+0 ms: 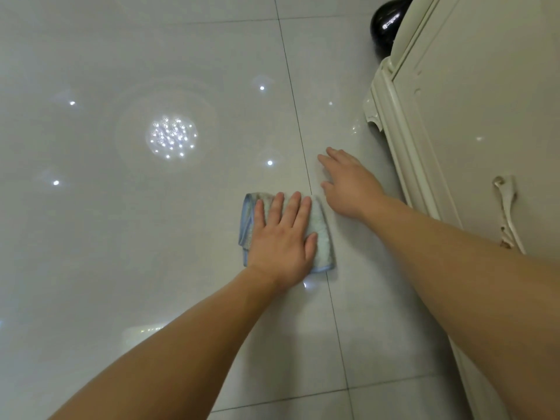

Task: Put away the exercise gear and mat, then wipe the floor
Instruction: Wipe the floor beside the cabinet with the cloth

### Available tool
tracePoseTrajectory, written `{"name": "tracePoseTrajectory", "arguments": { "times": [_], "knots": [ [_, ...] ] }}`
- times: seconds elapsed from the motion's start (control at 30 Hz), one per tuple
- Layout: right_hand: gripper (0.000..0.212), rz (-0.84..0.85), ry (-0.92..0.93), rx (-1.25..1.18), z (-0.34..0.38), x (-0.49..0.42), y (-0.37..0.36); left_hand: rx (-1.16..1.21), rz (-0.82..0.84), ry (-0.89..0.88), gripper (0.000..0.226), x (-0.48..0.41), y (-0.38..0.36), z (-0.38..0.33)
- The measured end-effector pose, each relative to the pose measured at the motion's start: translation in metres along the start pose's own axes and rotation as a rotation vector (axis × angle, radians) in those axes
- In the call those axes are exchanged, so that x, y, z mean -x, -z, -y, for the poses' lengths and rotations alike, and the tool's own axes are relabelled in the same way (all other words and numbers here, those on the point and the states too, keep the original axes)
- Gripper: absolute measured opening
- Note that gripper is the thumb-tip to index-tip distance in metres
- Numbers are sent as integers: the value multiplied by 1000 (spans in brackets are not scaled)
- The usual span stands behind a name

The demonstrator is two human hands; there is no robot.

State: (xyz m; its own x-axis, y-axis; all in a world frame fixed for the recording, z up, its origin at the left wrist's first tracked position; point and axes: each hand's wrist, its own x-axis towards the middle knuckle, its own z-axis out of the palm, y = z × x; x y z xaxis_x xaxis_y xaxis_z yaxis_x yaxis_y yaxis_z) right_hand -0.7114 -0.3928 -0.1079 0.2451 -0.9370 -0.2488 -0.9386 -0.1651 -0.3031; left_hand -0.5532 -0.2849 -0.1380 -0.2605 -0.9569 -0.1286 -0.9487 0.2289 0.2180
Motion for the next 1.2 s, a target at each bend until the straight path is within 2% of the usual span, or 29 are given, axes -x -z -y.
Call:
{"name": "tracePoseTrajectory", "arguments": {
  "times": [0.1, 0.33, 0.5, 0.67, 1.0, 1.2],
  "knots": [
    [57, -18, 52, -2, 13, 10, -1, -21, -16, -13, 67, 12, 2, 20],
    [58, 93, 194, 79, 61, 25, -12, -46, -18, 9, 66, 46, 13, 89],
    [63, 163, 240, 77, 120, 30, -29, -49, -23, 35, 66, 75, 23, 147],
    [69, 227, 373, 137, 181, 32, -52, -53, -27, 80, 66, 105, 32, 215],
    [85, 263, 541, 171, 294, 11, -88, -71, -10, 110, 63, 152, 51, 326],
    [86, 266, 511, 257, 321, 9, -111, -60, -15, 140, 64, 177, 62, 380]
  ]
}}
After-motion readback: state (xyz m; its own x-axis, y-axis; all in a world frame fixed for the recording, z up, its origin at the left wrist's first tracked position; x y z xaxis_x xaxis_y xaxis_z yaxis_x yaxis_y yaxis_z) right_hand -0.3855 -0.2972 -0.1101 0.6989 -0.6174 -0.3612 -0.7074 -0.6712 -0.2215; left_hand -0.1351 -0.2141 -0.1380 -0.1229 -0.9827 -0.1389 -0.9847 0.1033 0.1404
